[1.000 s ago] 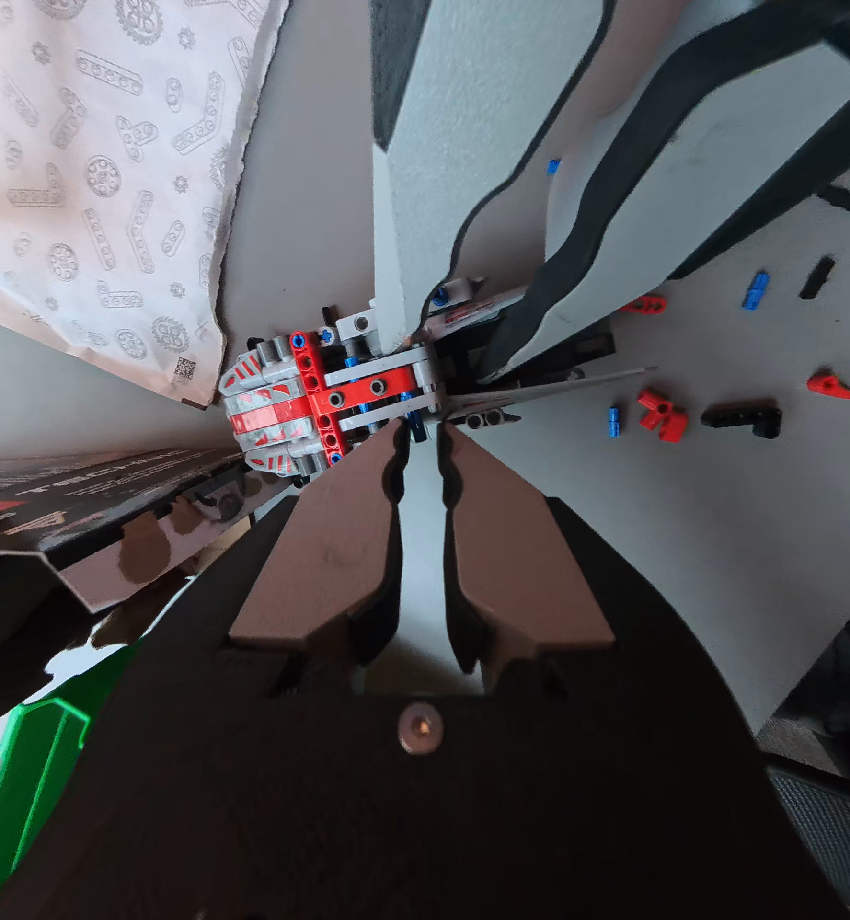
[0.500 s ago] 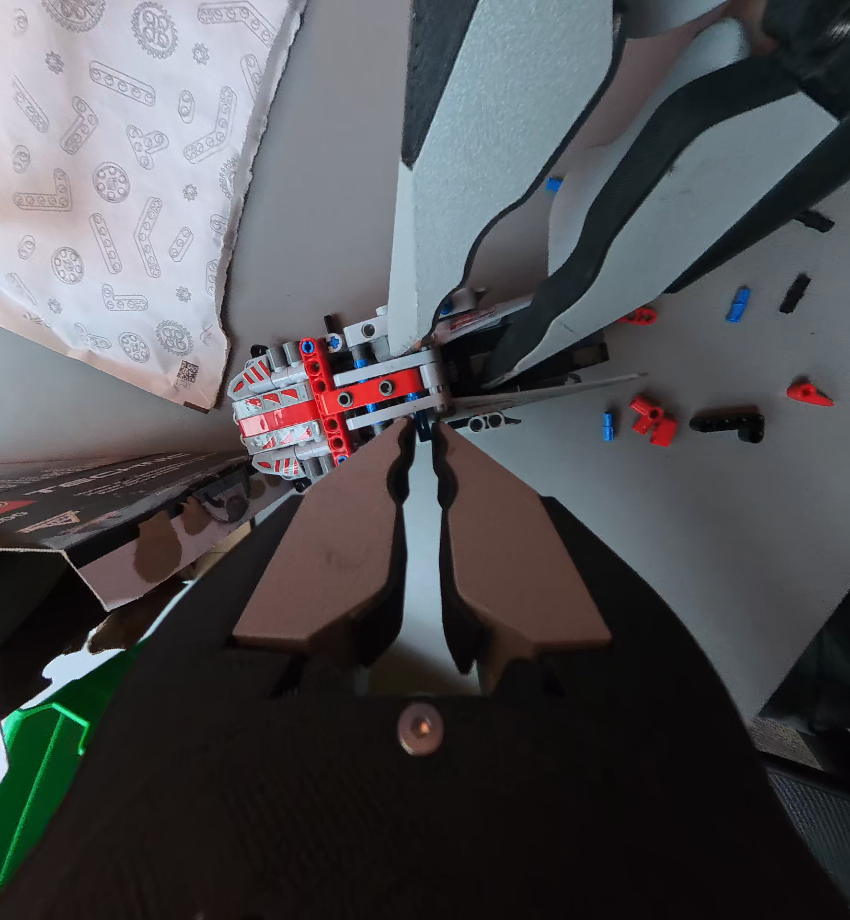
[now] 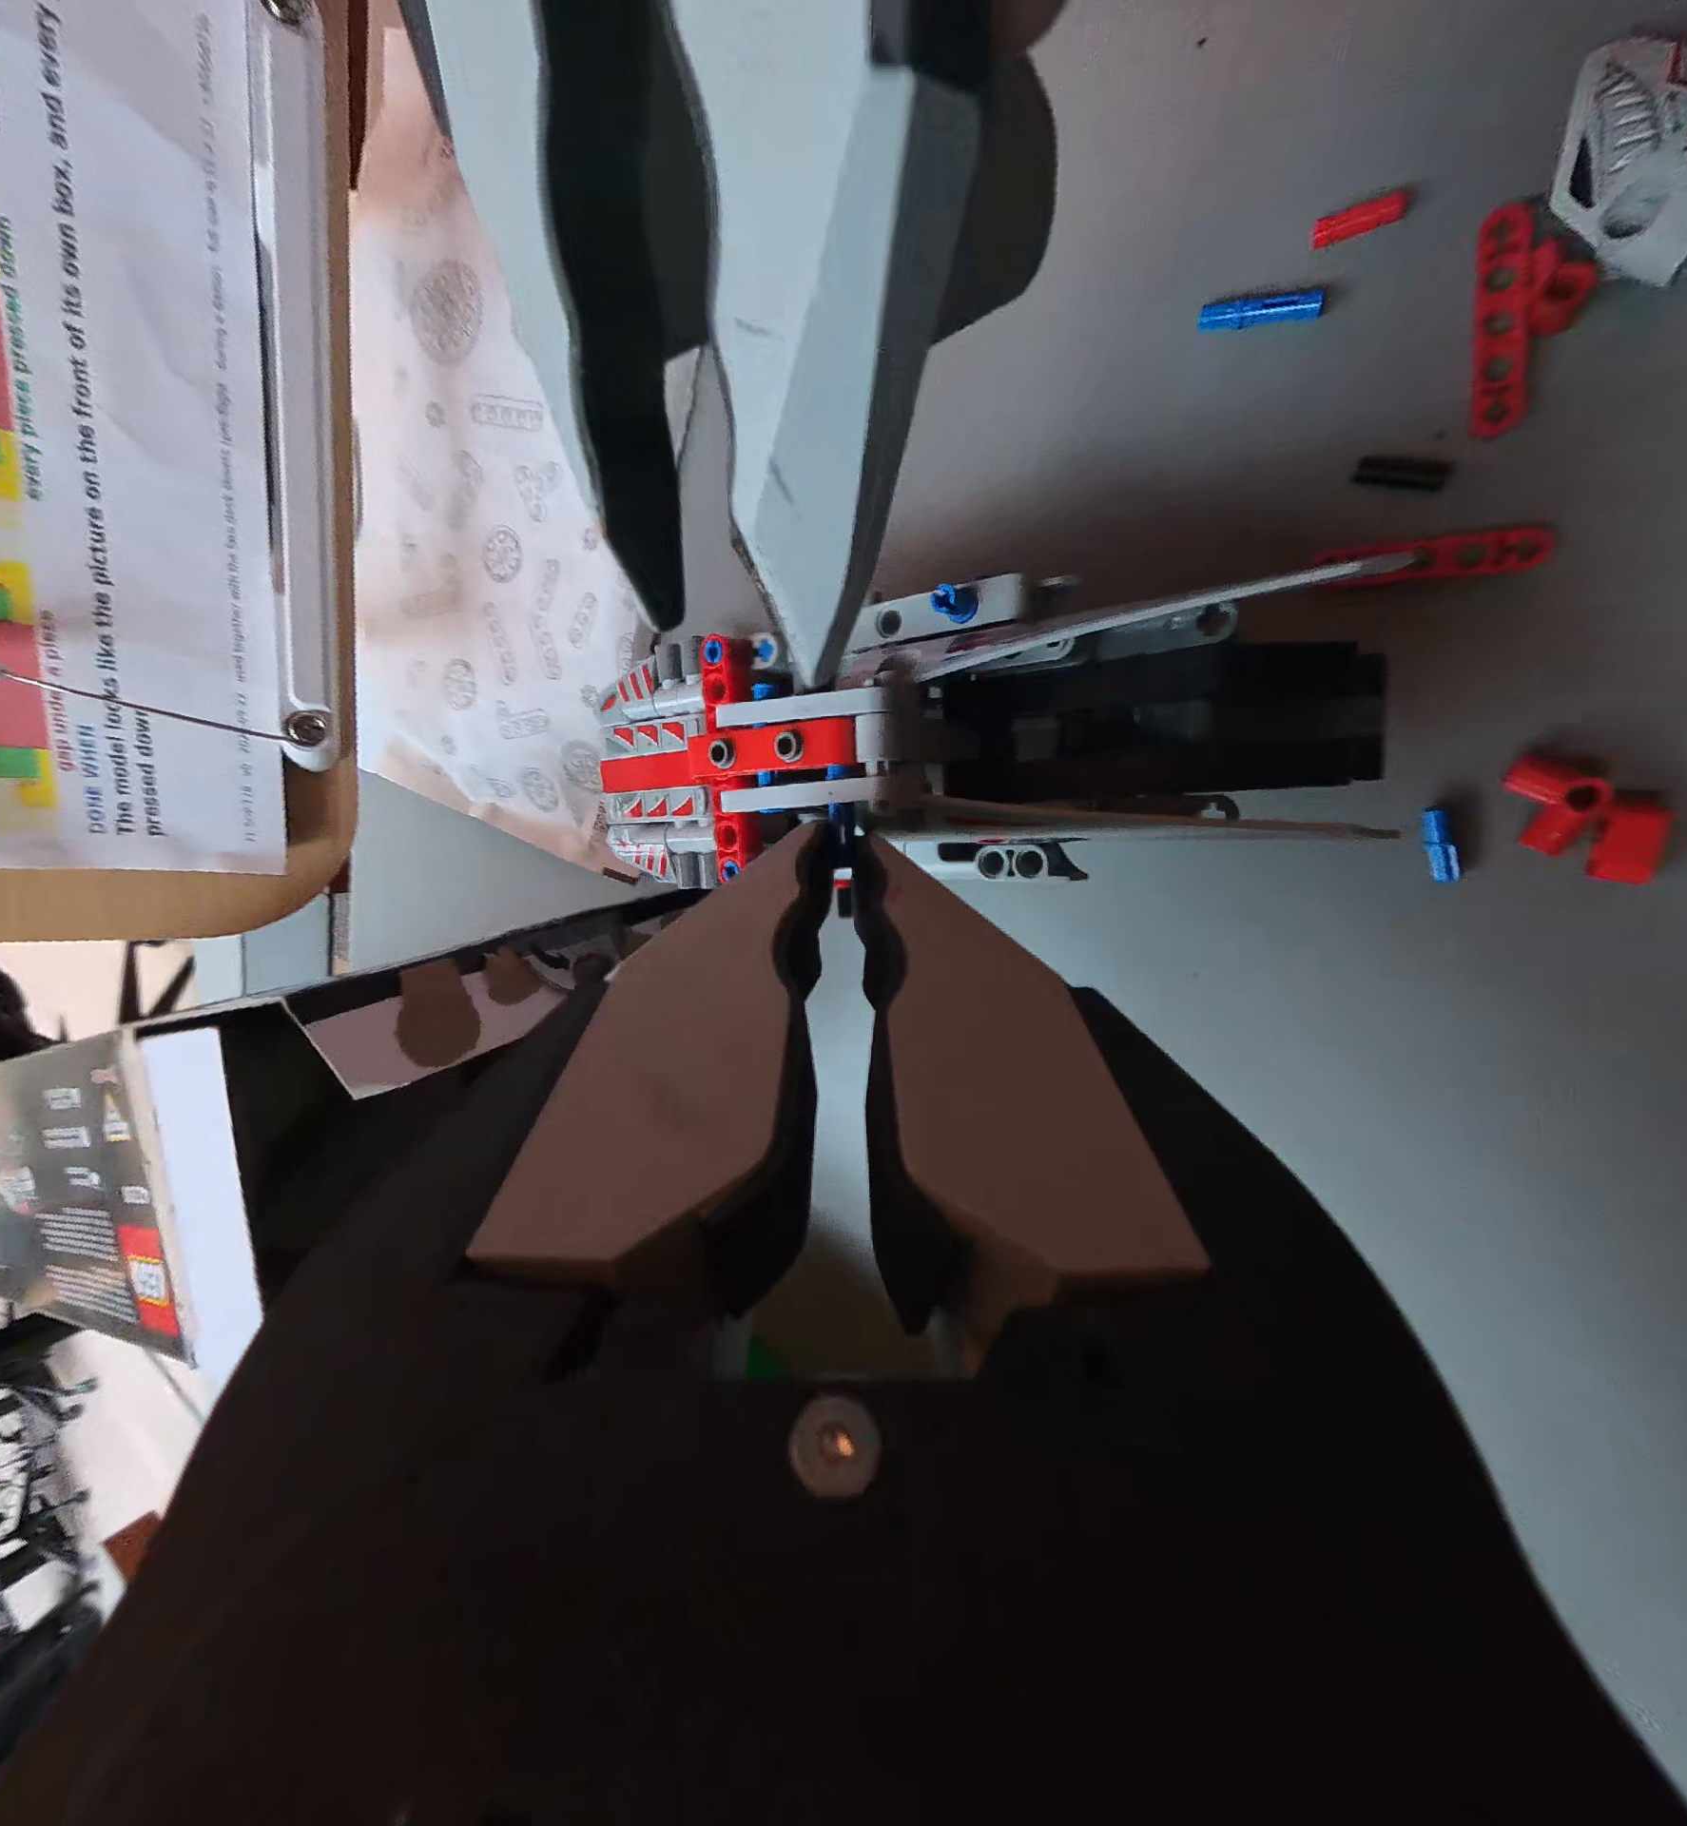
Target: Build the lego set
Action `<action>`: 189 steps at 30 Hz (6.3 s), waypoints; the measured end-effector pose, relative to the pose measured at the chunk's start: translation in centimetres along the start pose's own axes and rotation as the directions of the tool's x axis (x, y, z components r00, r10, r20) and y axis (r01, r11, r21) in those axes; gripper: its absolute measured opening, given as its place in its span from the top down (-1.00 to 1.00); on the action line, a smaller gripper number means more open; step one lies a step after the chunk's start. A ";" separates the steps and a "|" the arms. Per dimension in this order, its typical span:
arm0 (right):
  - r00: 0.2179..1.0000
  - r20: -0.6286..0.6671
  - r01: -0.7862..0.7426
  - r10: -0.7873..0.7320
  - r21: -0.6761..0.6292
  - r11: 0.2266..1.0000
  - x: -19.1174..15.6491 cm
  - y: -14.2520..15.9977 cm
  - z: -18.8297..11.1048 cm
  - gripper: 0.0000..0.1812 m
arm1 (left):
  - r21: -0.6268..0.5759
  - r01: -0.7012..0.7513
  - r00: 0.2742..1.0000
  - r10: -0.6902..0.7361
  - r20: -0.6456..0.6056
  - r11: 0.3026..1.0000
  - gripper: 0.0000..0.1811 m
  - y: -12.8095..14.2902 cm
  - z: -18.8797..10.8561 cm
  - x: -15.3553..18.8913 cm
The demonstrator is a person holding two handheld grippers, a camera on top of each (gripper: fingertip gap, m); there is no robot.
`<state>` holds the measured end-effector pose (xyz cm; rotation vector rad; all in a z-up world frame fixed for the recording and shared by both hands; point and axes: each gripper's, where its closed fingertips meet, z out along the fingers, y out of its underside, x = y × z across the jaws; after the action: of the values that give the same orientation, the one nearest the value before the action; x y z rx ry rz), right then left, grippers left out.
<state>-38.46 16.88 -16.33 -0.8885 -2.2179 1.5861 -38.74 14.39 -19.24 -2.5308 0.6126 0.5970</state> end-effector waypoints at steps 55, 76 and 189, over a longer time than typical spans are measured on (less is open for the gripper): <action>0.969 0.095 -0.234 0.227 0.063 0.970 -0.8 1.7 2.5 0.78 | 0.312 -0.102 0.879 -0.061 0.473 0.944 0.99 -0.4 0.4 -1.7; 0.988 -0.039 -0.155 0.152 -0.124 0.980 1.2 2.4 -0.2 0.28 | 0.583 0.001 0.908 -0.245 0.340 0.813 0.98 -1.2 -1.2 -1.3; 0.969 0.232 -0.101 0.090 0.037 0.994 -5.2 -2.2 0.7 0.98 | 0.496 0.855 0.518 -0.248 -0.818 0.152 0.94 -3.1 -5.9 0.3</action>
<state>-35.54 12.70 -13.90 -0.8479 -2.3079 1.8653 -35.11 13.67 -13.68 -1.5281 -0.0588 -0.7347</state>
